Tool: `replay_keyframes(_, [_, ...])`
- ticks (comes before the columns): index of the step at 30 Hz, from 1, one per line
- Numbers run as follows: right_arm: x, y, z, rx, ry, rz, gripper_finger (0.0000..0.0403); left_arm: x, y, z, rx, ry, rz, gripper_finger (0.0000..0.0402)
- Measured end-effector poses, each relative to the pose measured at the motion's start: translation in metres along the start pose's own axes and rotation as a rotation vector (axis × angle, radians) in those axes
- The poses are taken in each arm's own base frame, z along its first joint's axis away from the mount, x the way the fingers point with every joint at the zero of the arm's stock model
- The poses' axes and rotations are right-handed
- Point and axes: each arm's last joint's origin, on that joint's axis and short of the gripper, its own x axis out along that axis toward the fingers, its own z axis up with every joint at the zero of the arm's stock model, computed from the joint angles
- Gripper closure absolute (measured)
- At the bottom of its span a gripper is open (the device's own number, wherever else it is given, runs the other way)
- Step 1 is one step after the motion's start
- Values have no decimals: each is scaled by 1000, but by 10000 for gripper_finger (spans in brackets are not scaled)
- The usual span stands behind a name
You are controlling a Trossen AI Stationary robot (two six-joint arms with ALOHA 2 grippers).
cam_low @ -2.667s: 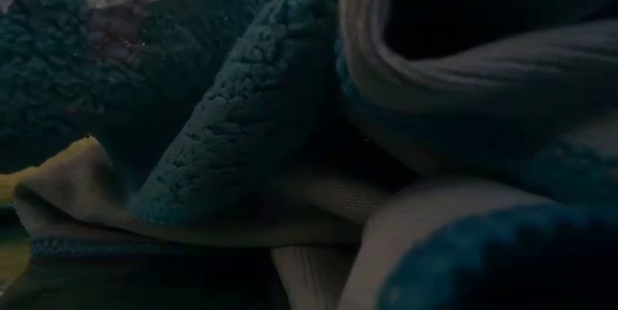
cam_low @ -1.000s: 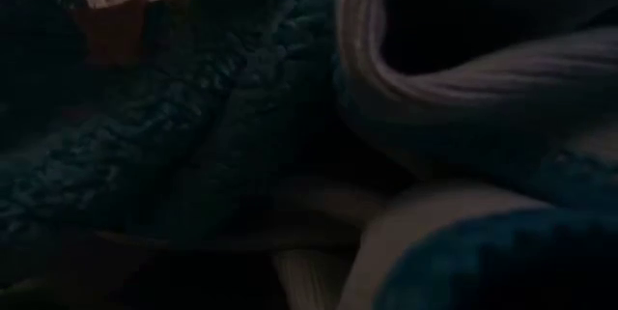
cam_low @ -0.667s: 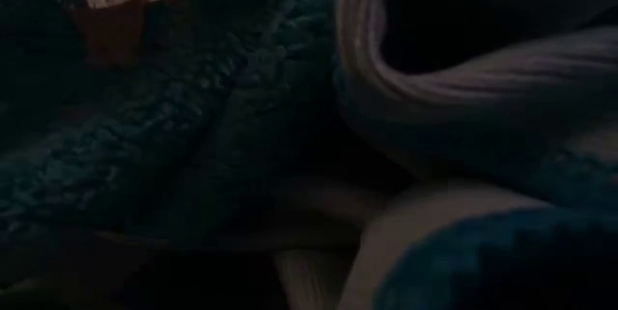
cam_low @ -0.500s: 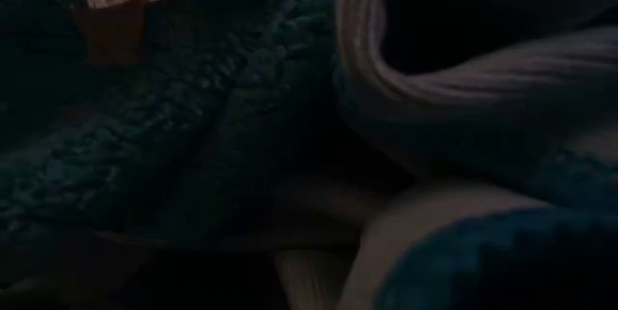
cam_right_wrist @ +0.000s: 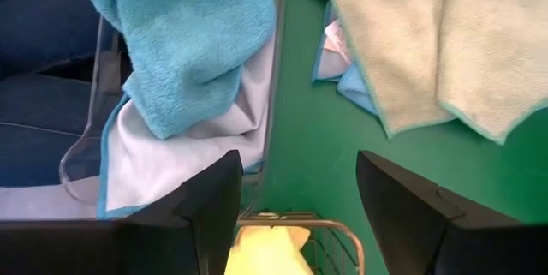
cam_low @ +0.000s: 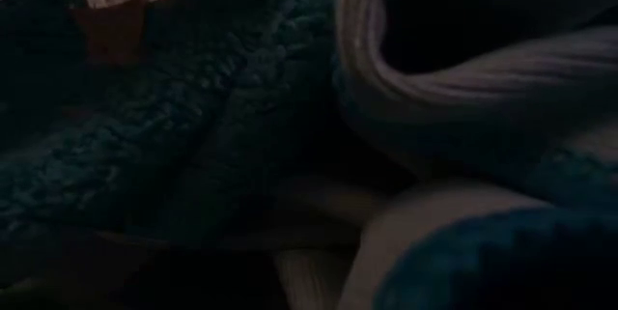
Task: Sort microfiber towel by color & place in baskets
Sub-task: Put the light green microfiber cloth into the top transparent bin
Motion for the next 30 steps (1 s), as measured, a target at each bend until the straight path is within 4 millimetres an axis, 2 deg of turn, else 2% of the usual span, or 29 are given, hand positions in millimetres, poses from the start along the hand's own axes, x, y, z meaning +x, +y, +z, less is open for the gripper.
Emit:
replay_keyframes(5, [0,0,0,0,-2,-4,173,10,-1,3,45,-32,17,309])
replay_keyframes(10, [0,0,0,0,-3,-4,173,10,1,3,44,-49,88,309])
replay_keyframes(18, [0,0,0,0,-3,-4,173,10,-1,1,50,-26,54,308])
replay_keyframes(26, [0,0,0,0,-2,-4,173,13,-1,1,49,-15,50,260])
replay_keyframes(30, [0,0,0,0,-3,-4,173,24,-2,1,53,15,58,241])
